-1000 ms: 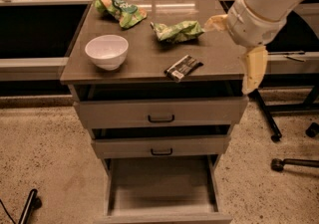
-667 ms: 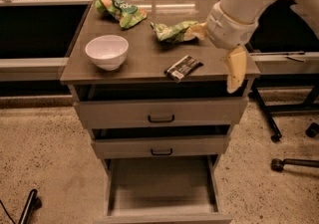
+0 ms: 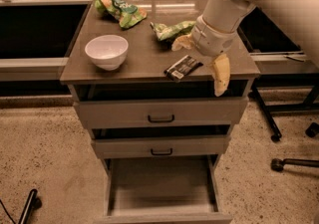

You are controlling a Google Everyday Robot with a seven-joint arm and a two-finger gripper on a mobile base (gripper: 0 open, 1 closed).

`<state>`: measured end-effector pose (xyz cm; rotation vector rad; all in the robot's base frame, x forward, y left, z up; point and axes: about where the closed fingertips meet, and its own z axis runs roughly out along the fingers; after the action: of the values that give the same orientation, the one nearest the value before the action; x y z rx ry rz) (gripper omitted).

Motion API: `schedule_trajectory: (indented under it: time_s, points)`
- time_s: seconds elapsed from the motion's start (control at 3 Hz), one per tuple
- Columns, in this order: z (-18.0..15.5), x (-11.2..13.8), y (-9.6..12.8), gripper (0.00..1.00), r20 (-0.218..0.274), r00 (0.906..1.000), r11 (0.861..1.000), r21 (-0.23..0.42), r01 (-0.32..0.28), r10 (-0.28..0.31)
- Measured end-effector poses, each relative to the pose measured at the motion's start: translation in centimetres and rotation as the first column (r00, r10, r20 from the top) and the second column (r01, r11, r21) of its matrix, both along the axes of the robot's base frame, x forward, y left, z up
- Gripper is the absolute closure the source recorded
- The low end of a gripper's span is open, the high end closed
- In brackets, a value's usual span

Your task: Place rxbar chocolate into bottom drawer

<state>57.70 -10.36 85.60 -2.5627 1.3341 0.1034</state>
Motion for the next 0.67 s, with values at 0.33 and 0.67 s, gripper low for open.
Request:
schedule_trajectory:
  time_s: [0.33, 0.67]
  points:
    - [-1.9, 1.0, 0.9, 0.00, -0.019, 0.9998, 1.000, -0.004, 0.002, -0.002]
    - [-3.6, 2.4, 1.3, 0.00, -0.004, 0.9992, 0.998, -0.042, 0.039, -0.039]
